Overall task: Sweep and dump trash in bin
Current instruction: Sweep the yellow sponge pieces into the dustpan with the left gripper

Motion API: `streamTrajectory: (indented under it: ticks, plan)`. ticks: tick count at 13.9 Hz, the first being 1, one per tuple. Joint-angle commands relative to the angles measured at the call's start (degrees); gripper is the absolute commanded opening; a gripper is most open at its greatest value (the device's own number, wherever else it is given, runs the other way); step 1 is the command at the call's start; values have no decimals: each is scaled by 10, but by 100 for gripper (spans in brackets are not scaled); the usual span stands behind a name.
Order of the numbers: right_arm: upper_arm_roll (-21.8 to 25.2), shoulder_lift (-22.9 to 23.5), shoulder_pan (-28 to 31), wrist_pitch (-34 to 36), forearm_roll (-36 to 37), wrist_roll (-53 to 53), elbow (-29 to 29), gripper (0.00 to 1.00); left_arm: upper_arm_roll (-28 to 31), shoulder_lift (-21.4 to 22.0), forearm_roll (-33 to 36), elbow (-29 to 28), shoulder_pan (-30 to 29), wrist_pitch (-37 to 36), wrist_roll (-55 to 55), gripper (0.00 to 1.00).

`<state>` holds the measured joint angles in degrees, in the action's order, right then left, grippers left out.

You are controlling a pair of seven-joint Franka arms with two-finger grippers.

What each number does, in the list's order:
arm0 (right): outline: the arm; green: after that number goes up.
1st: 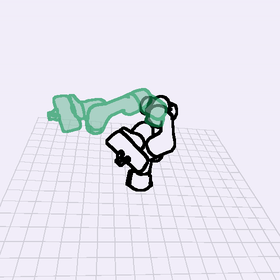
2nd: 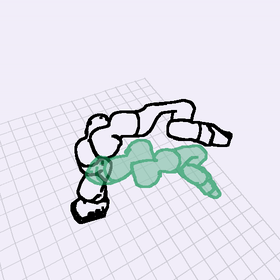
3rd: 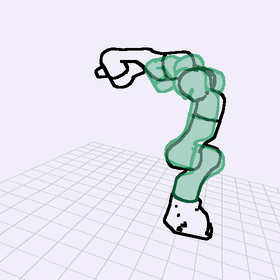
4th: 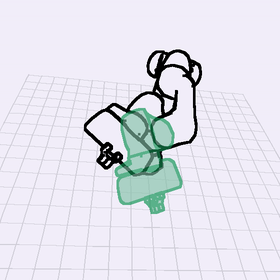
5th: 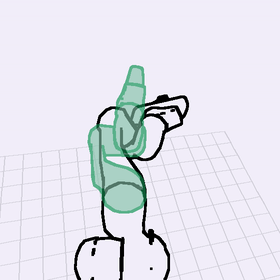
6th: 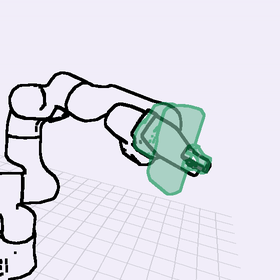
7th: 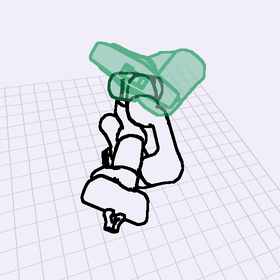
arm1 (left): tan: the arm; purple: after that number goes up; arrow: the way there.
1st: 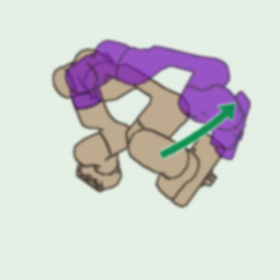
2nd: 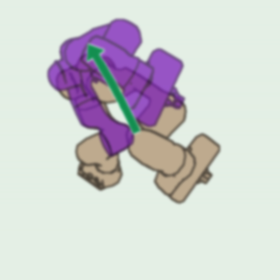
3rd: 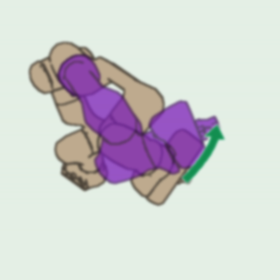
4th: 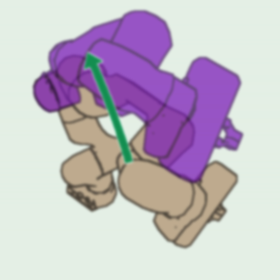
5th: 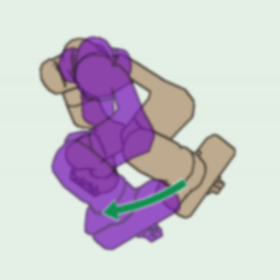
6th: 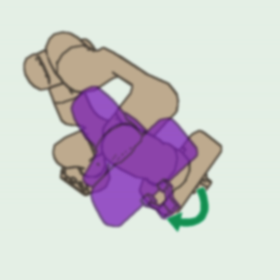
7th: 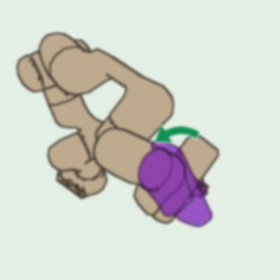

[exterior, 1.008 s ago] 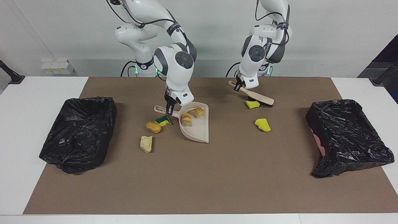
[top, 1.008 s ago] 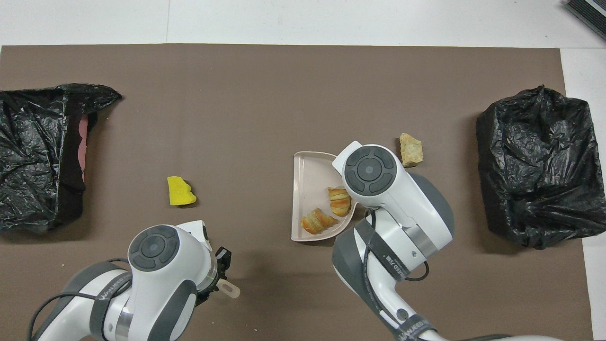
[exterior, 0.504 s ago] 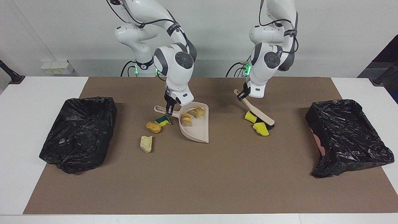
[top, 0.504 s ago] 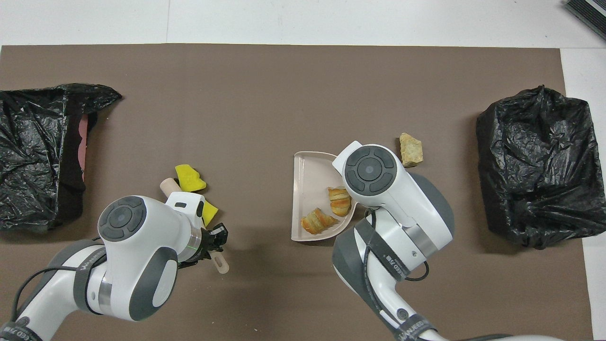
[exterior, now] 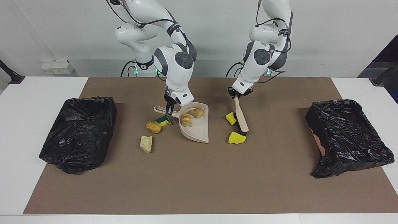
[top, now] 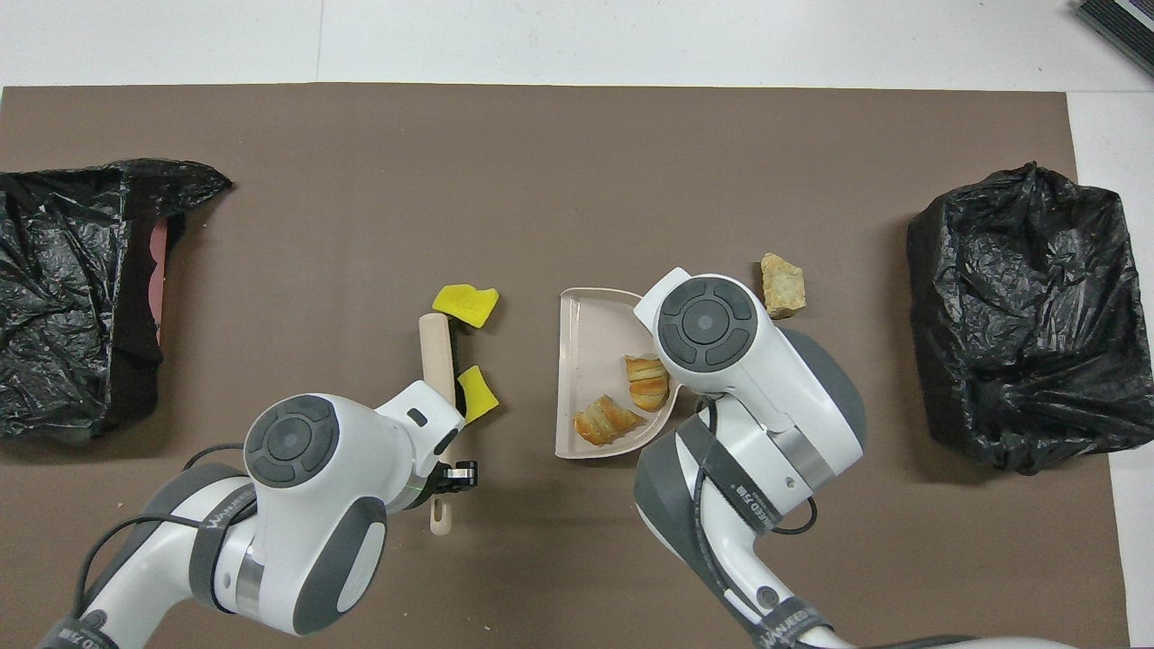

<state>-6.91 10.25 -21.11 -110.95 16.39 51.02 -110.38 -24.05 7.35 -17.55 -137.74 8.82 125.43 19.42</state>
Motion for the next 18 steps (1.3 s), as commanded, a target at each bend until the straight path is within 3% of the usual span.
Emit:
streamTrajectory:
  ticks: [1, 5, 8, 14, 18]
  plan:
    - [-5, -3, 6, -21, 7, -19, -12, 0, -17, -21, 0, 26, 32, 22, -5, 0]
    - [-5, 6, -2, -32, 8, -23, -12, 0, -46, -55, -11, 55, 82, 67, 12, 0]
    - [-5, 15, -17, -38, 7, -48, -10, 0, -46, -104, -35, 143, 95, 55, 52, 0]
    - [-5, 18, -15, -42, 7, -49, -10, 0, -32, -103, -28, 179, 46, 13, 87, 0]
    - [-5, 19, -15, -48, 7, -48, -10, 0, 13, -123, 51, 212, 33, -22, 69, 0]
